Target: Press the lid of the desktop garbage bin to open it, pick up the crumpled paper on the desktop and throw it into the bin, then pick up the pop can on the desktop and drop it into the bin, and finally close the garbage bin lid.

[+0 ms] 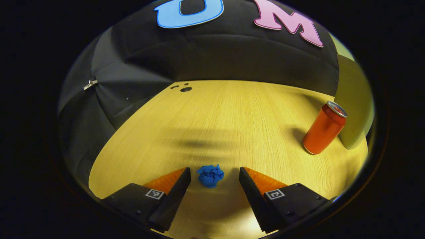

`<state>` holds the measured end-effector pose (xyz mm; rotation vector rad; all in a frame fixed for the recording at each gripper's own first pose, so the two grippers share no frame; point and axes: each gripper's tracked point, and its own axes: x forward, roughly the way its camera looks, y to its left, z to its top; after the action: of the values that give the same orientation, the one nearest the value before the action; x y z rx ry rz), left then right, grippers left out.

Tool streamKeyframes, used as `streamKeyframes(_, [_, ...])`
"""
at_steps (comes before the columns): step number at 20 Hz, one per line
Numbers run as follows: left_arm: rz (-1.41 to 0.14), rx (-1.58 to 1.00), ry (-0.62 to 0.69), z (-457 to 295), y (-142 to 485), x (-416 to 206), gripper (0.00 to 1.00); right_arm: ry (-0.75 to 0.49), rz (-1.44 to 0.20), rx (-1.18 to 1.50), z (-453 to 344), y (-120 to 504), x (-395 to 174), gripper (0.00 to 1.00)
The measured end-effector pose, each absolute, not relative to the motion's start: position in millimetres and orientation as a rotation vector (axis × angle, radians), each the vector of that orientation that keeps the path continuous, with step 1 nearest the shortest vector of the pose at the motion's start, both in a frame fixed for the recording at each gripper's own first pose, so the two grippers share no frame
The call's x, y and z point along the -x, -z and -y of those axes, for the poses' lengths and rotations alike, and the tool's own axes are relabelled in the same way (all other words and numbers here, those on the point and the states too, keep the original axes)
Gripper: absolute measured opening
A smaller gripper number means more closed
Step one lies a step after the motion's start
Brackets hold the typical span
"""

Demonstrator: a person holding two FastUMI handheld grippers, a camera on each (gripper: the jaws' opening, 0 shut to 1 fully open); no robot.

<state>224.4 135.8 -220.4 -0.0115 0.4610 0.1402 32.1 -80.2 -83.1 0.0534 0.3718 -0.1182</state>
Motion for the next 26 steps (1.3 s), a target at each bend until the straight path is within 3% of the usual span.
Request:
streamKeyframes(2, [-0.451, 0.031, -0.127, -131.1, 219.8, -225.6, 0.90, 0.111, -0.383, -0.054, 78.5, 86.9, -33.3, 0.99])
streamKeyframes(3, [-0.455, 0.040, -0.122, -127.8, 222.0, -224.2, 0.77, 0.106, -0.387, -0.053, 78.2, 88.3, -33.9, 0.99])
streamKeyframes(4, [-0.451, 0.038, -0.123, -127.1, 223.0, -225.5, 0.80, 0.101, -0.393, -0.053, 76.6, 92.0, -35.5, 0.99])
streamKeyframes(7, [-0.440, 0.026, -0.102, -121.4, 223.3, -224.8, 0.70, 0.076, -0.417, -0.060, 68.7, 100.2, -38.0, 0.99])
streamKeyframes(8, [-0.435, 0.018, -0.097, -119.9, 223.1, -225.1, 0.64, 0.066, -0.420, -0.061, 65.9, 101.1, -38.3, 1.00])
streamKeyframes(10, [-0.433, 0.009, -0.089, -118.6, 222.6, -224.2, 0.41, 0.048, -0.424, -0.051, 60.8, 104.0, -39.5, 1.00])
streamKeyframes(13, [-0.433, -0.012, -0.084, -119.1, 220.9, -224.7, 0.34, 0.028, -0.423, -0.028, 57.6, 104.9, -40.1, 0.99])
streamKeyframes(15, [-0.434, -0.019, -0.085, -118.7, 218.5, -222.9, 0.34, 0.020, -0.421, -0.020, 57.8, 105.5, -40.6, 1.00])
streamKeyframes(16, [-0.432, -0.013, -0.085, -117.0, 216.0, -220.7, 0.26, 0.018, -0.420, -0.020, 58.7, 106.1, -41.3, 1.00])
streamKeyframes(19, [-0.407, 0.028, -0.097, -115.1, 201.5, -214.7, 0.32, 0.012, -0.418, -0.029, 59.8, 107.4, -42.5, 1.00])
streamKeyframes(20, [-0.395, 0.033, -0.089, -112.1, 193.1, -212.7, 0.29, 0.009, -0.417, -0.032, 60.0, 107.8, -43.1, 1.00])
streamKeyframes(26, [-0.302, 0.052, -0.047, -97.2, 123.2, -196.3, 0.29, -0.019, -0.412, -0.051, 58.0, 114.9, -44.9, 1.00])
